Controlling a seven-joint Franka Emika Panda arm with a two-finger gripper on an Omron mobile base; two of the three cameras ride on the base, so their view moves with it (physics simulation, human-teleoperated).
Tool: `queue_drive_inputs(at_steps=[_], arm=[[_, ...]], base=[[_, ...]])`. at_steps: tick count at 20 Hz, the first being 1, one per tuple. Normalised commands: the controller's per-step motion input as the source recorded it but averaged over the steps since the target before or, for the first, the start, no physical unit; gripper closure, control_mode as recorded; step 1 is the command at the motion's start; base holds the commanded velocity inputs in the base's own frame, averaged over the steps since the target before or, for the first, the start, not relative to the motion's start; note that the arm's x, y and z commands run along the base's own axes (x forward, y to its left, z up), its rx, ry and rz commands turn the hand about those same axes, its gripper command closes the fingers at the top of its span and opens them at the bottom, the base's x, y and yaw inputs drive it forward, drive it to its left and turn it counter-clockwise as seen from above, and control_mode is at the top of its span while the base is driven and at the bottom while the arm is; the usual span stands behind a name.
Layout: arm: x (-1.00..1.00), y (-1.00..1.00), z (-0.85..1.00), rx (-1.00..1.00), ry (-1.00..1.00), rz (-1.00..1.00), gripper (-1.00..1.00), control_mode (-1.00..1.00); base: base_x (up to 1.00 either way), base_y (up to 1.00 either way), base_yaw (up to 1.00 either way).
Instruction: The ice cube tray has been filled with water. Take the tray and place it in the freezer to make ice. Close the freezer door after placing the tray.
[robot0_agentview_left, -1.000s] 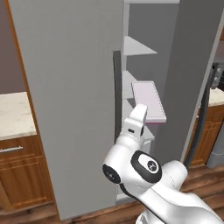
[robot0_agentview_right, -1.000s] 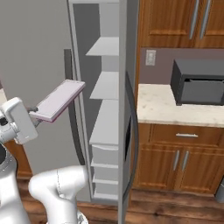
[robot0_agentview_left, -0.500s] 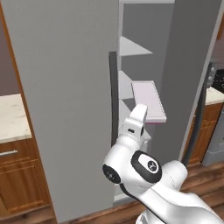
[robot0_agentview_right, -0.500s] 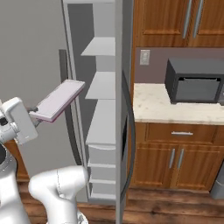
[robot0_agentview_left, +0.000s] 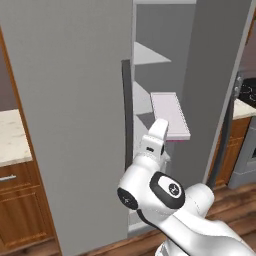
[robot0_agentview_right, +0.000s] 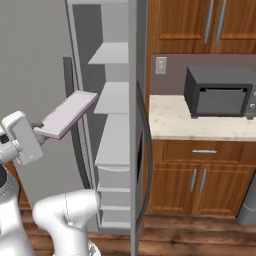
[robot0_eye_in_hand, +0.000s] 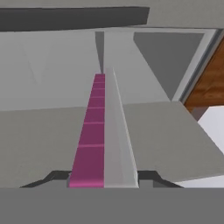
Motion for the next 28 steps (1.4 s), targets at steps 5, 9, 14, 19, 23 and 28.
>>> queue_drive_inputs(at_steps=[5, 9, 14, 19, 23, 28], arm=[[0.00, 0.00, 0.00, 0.00, 0.00, 0.00, 1.00, 1.00], [0.00, 0.00, 0.00, 0.00, 0.00, 0.00, 1.00, 1.00], [0.00, 0.00, 0.00, 0.00, 0.00, 0.00, 1.00, 1.00], [0.00, 0.00, 0.00, 0.00, 0.00, 0.00, 1.00, 1.00], [0.00, 0.01, 0.00, -0.02, -0.10, -0.03, 1.00, -1.00], [-0.02, 0.00, 0.21, 0.00, -0.05, 0.00, 1.00, -1.00]], base=[[0.43, 0.00, -0.06], [0.48, 0.00, -0.08], [0.09, 0.00, -0.08], [0.00, 0.00, -0.09], [0.00, 0.01, -0.02], [0.00, 0.00, 0.00]])
